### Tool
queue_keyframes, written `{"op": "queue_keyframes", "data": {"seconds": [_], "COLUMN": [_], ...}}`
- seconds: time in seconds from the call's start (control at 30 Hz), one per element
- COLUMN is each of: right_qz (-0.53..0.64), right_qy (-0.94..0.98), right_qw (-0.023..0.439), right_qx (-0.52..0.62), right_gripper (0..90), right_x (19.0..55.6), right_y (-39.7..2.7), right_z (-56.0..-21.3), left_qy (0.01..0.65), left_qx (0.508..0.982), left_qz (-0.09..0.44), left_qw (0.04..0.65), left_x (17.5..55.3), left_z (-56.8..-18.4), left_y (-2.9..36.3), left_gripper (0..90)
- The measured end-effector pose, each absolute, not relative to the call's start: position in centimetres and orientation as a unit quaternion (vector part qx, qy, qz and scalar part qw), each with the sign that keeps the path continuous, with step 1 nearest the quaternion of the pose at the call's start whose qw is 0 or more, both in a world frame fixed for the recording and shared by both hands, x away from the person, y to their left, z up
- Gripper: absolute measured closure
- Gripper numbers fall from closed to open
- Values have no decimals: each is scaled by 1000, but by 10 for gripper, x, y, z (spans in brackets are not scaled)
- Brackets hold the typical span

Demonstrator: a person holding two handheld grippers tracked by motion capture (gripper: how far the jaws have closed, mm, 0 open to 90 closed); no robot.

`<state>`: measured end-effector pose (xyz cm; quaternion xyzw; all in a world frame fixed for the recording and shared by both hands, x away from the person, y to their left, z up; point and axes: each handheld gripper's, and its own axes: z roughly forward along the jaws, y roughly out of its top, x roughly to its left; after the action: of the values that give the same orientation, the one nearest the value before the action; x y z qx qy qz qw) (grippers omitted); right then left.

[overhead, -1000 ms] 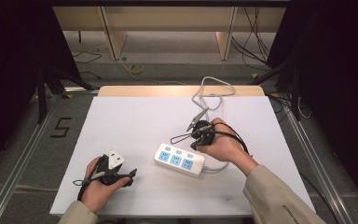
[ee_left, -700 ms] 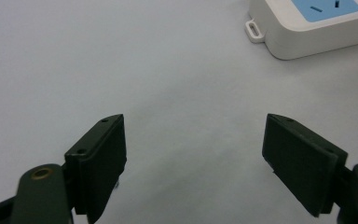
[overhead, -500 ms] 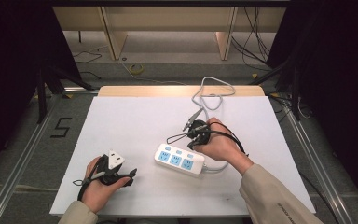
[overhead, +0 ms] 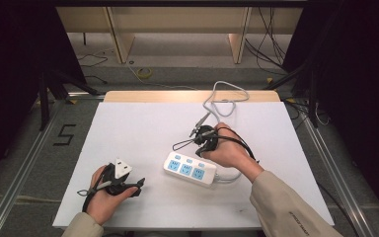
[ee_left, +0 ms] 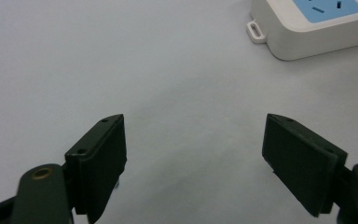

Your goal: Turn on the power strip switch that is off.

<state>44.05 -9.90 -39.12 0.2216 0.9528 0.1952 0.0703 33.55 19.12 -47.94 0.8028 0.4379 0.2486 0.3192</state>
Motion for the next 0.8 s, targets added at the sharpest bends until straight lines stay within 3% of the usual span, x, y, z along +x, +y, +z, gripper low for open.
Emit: {"op": "queue_keyframes", "data": {"seconds": [0.8], "right_qz": [191], "right_qy": [957], "right_qw": [67], "right_qx": [210], "right_gripper": [900], "right_x": [447], "right_y": [-73], "right_z": [-396], "left_qy": [434], "left_qx": [805], "left_qz": [248], "left_qw": [320], "left_x": [336], "left_z": [-479], "left_y": [191], "left_gripper": [217]}}
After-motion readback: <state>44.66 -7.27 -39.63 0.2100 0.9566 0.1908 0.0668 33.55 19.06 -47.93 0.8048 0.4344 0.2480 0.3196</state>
